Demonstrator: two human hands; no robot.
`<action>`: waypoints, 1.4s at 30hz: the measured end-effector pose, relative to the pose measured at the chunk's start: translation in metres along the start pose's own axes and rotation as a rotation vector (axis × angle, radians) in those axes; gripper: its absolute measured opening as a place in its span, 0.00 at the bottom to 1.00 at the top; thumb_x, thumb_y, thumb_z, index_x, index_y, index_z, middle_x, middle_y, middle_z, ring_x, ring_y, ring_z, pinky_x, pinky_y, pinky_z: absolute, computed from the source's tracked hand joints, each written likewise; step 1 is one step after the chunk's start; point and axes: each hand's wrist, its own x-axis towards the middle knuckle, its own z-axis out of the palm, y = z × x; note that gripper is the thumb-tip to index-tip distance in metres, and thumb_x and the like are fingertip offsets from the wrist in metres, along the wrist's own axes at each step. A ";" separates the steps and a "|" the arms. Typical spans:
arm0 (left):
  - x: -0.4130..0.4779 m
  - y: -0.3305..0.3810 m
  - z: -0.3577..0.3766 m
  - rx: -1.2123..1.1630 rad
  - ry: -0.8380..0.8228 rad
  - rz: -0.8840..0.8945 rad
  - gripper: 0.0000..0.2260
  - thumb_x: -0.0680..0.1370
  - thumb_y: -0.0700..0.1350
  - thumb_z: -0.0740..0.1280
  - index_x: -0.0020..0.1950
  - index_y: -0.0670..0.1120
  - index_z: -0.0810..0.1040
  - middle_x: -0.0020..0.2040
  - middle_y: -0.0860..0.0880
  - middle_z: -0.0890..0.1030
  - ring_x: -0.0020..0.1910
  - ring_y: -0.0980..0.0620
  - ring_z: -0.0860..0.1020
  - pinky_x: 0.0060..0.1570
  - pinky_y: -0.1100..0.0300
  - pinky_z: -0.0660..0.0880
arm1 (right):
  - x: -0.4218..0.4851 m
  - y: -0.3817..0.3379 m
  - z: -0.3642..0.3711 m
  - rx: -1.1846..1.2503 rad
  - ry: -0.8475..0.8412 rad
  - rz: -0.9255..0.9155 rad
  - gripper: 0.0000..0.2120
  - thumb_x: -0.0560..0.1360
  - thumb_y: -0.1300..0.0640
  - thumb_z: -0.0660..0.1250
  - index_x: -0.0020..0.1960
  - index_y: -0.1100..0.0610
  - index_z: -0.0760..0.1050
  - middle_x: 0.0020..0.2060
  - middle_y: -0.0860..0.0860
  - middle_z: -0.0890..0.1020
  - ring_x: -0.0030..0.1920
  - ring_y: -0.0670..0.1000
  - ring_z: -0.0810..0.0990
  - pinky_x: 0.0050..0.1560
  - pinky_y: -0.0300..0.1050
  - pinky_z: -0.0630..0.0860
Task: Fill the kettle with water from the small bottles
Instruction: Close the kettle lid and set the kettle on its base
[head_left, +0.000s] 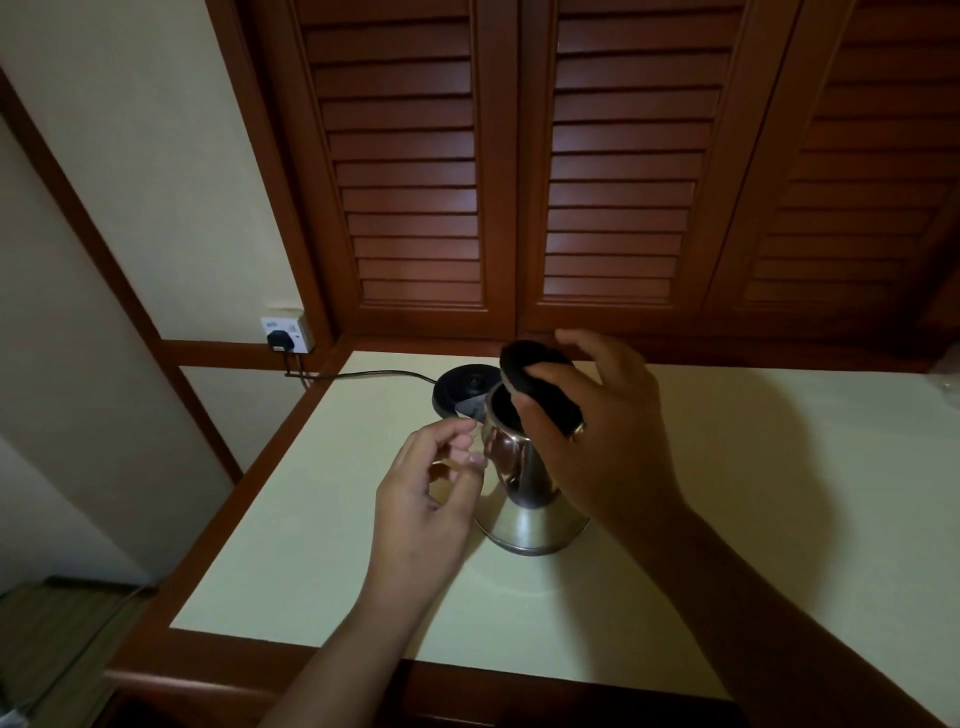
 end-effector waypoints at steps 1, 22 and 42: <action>0.000 -0.001 -0.002 0.001 -0.002 -0.003 0.12 0.82 0.41 0.70 0.64 0.53 0.81 0.58 0.58 0.83 0.60 0.56 0.80 0.55 0.70 0.76 | 0.000 -0.001 0.001 -0.021 -0.024 -0.001 0.16 0.75 0.45 0.68 0.58 0.52 0.82 0.65 0.50 0.77 0.67 0.54 0.73 0.66 0.58 0.70; -0.007 0.004 -0.001 -0.053 -0.020 -0.095 0.15 0.83 0.41 0.69 0.60 0.61 0.76 0.53 0.71 0.82 0.56 0.68 0.80 0.51 0.76 0.74 | -0.011 -0.012 0.010 -0.220 -0.230 -0.105 0.22 0.77 0.39 0.60 0.57 0.54 0.81 0.64 0.52 0.79 0.70 0.57 0.70 0.68 0.63 0.68; -0.007 -0.031 0.010 -0.077 -0.237 -0.403 0.44 0.73 0.63 0.74 0.84 0.63 0.54 0.76 0.64 0.68 0.63 0.72 0.73 0.66 0.65 0.71 | -0.045 0.056 -0.008 0.489 -0.148 0.716 0.27 0.76 0.66 0.65 0.71 0.47 0.67 0.59 0.44 0.78 0.58 0.46 0.78 0.46 0.27 0.71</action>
